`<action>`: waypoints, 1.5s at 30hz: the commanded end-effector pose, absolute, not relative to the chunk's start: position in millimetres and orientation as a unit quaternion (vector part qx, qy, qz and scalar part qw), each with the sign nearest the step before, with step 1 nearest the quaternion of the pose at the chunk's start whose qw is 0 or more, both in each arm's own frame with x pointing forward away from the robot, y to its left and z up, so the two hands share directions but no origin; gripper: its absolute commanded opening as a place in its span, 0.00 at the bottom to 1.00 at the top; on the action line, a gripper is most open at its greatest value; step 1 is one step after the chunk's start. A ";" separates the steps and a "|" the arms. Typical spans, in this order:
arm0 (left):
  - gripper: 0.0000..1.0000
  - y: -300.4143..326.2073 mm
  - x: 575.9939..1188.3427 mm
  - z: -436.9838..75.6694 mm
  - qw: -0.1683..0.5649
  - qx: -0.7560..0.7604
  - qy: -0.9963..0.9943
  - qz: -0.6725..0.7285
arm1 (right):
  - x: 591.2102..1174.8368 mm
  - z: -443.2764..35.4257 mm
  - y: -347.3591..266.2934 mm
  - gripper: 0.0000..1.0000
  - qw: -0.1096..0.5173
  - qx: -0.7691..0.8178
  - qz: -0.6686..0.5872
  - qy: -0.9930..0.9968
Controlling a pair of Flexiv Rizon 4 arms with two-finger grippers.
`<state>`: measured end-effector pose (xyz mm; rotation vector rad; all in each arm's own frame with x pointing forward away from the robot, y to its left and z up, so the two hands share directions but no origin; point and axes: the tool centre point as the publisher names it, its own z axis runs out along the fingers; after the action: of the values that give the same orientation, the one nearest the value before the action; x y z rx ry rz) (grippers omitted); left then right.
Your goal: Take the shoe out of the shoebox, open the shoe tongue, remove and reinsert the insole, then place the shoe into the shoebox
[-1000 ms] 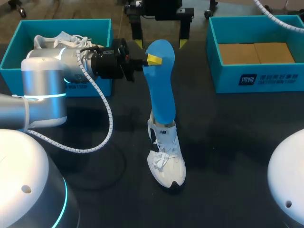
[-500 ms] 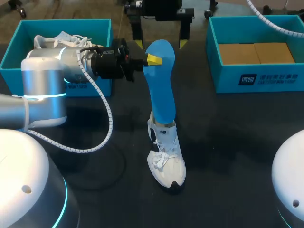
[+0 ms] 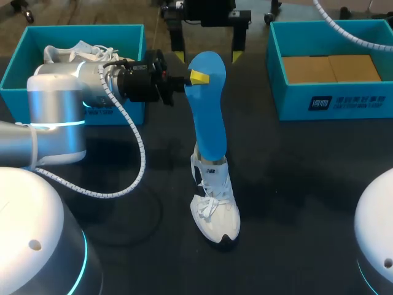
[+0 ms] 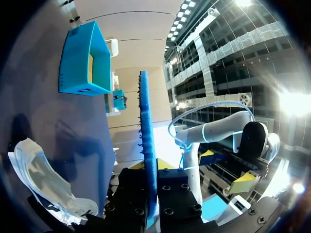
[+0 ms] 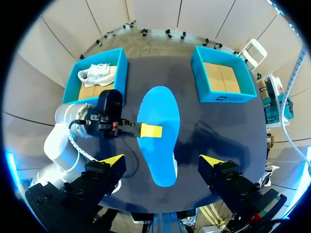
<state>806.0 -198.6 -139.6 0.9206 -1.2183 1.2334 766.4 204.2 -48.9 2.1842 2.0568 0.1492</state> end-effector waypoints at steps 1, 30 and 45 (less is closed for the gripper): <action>0.00 -198.9 806.1 -140.0 0.556 0.389 -0.516 0.523 | 766.8 -49.0 204.0 1.00 0.068 0.726 0.050 0.683; 0.00 -198.9 806.1 -140.0 0.556 0.389 -0.516 0.523 | 765.9 -42.4 143.7 1.00 -0.057 0.674 0.203 0.708; 0.00 -198.9 806.1 -140.0 0.556 0.389 -0.516 0.523 | 766.2 -57.9 126.2 1.00 -0.148 0.649 0.290 0.687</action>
<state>806.0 -198.7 -139.5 0.9208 -1.2177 1.2340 767.7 133.5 -50.9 2.2176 2.2744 0.6391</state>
